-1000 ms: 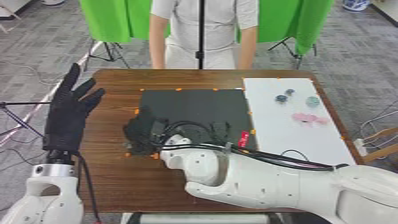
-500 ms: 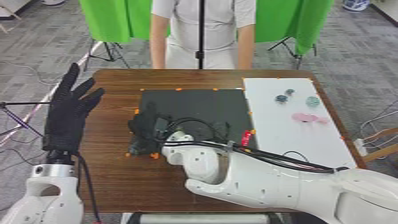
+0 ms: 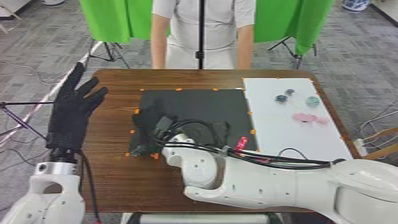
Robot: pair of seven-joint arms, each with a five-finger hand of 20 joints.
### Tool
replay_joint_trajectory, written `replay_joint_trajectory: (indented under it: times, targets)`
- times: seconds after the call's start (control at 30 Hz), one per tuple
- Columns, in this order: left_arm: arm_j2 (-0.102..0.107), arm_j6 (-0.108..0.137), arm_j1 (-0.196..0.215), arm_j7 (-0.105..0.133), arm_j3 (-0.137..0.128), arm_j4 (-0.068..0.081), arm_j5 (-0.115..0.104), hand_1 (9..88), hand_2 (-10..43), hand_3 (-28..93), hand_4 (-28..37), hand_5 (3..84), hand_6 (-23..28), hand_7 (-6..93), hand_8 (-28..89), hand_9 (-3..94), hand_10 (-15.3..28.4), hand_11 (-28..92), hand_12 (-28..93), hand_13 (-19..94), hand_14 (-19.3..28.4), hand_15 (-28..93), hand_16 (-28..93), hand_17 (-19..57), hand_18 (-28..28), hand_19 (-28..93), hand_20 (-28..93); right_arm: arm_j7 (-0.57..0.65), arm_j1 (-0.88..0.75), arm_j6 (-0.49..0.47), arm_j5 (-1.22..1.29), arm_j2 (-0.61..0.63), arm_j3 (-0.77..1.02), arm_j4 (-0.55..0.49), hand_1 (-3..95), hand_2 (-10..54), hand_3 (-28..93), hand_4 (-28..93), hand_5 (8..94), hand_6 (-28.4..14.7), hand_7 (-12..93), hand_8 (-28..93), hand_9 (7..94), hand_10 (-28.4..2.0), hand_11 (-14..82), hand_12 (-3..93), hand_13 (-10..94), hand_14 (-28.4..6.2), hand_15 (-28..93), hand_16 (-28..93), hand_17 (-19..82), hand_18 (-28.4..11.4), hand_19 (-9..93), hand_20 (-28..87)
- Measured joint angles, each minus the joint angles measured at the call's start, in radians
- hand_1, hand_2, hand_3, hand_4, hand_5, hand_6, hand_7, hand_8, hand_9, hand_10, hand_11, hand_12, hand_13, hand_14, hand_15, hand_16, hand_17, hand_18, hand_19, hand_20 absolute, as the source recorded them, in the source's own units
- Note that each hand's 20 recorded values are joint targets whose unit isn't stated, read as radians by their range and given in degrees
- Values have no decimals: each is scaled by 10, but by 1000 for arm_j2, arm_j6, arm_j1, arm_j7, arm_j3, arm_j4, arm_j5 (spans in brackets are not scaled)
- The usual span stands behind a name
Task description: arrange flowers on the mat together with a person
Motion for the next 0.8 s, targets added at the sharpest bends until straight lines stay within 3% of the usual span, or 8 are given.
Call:
replay_joint_trajectory:
  times: [0.43,0.53,0.67,0.8]
  targets:
    - [-7,-7,14,-9,-9,-3,2,225,34,756,-273,241,-40,118,-98,276,123,86,145,237,189,214,9,-96,279,484,0,28,6,32,25,-3,28,5,468,-84,591,-259,743,48,189,-26,779,-89,525,241,688,-70,712,224,173,-187,687,362]
    - [-12,-6,34,-9,-23,-12,2,224,34,757,-274,241,-40,118,-97,276,123,86,144,238,190,216,9,-96,279,484,0,-18,-36,12,31,9,111,-26,358,2,657,-254,756,49,185,-82,749,-102,516,242,634,-94,733,219,131,-178,641,351]
    - [-23,-3,79,-7,-57,-33,1,224,35,756,-274,241,-40,118,-97,276,123,85,144,237,190,215,8,-96,279,484,0,-200,-148,-173,37,43,314,-136,257,94,709,-242,778,40,181,-132,697,-126,521,249,568,-129,762,212,92,-179,592,349]
    - [-28,6,127,0,-84,-49,0,224,35,757,-274,241,-40,118,-97,276,123,85,144,237,189,215,8,-96,279,484,0,-421,-244,-393,10,82,462,-241,219,121,723,-239,792,31,173,-133,630,-148,545,261,510,-147,785,211,66,-182,565,355]
